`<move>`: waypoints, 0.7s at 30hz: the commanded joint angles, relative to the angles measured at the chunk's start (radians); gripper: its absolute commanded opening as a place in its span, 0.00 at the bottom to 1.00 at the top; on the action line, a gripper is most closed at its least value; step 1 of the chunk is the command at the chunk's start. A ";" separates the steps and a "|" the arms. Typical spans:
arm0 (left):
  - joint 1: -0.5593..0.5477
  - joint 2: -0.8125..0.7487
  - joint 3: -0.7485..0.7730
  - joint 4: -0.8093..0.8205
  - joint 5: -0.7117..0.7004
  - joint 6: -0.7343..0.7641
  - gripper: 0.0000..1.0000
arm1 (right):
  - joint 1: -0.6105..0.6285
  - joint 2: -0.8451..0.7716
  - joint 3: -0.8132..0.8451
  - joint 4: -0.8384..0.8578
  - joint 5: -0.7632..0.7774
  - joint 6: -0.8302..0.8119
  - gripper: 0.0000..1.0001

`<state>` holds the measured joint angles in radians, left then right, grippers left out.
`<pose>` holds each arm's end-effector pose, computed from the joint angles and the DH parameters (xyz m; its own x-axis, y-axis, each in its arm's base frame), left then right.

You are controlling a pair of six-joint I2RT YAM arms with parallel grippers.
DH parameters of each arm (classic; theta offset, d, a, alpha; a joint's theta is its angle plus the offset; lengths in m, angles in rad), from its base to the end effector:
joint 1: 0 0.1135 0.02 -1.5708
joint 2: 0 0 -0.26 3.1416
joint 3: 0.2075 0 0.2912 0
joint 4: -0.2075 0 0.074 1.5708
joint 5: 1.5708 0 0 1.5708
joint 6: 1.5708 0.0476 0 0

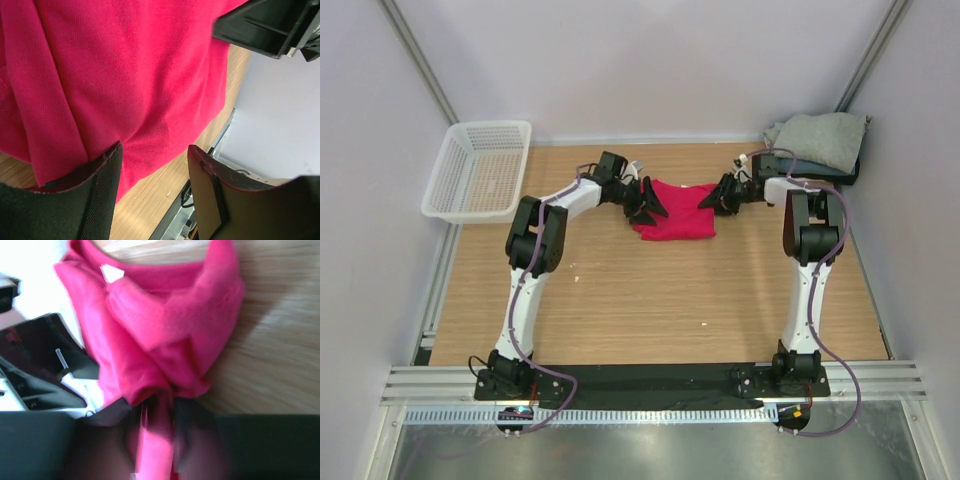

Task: Fold and stack the t-shirts
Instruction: Neatly place the folded tshirt to the corner

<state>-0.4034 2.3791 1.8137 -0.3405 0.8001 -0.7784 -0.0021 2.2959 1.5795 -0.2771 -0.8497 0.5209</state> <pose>0.4896 -0.2461 0.1067 -0.9932 -0.1079 -0.0429 -0.0236 0.5494 -0.8352 0.5043 0.0347 0.0779 -0.9301 0.3305 -0.1602 0.0627 0.5725 0.8175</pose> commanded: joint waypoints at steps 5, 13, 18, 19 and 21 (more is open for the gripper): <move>0.006 0.000 0.050 0.035 -0.025 -0.002 0.56 | 0.062 0.008 0.142 -0.262 0.288 -0.280 0.01; 0.026 -0.029 0.153 -0.051 -0.071 0.151 0.56 | 0.019 -0.094 0.370 -0.428 0.587 -0.521 0.01; 0.061 -0.052 0.165 -0.114 -0.105 0.228 0.56 | 0.014 -0.145 0.407 -0.422 0.647 -0.625 0.01; 0.069 -0.055 0.164 -0.118 -0.105 0.235 0.56 | -0.011 -0.150 0.415 -0.421 0.653 -0.645 0.01; 0.075 -0.067 0.156 -0.120 -0.104 0.235 0.56 | -0.018 -0.154 0.451 -0.421 0.675 -0.670 0.01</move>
<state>-0.3481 2.3798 1.9491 -0.4248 0.7109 -0.6006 -0.0071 2.2295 1.9568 -0.6987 -0.2546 -0.0540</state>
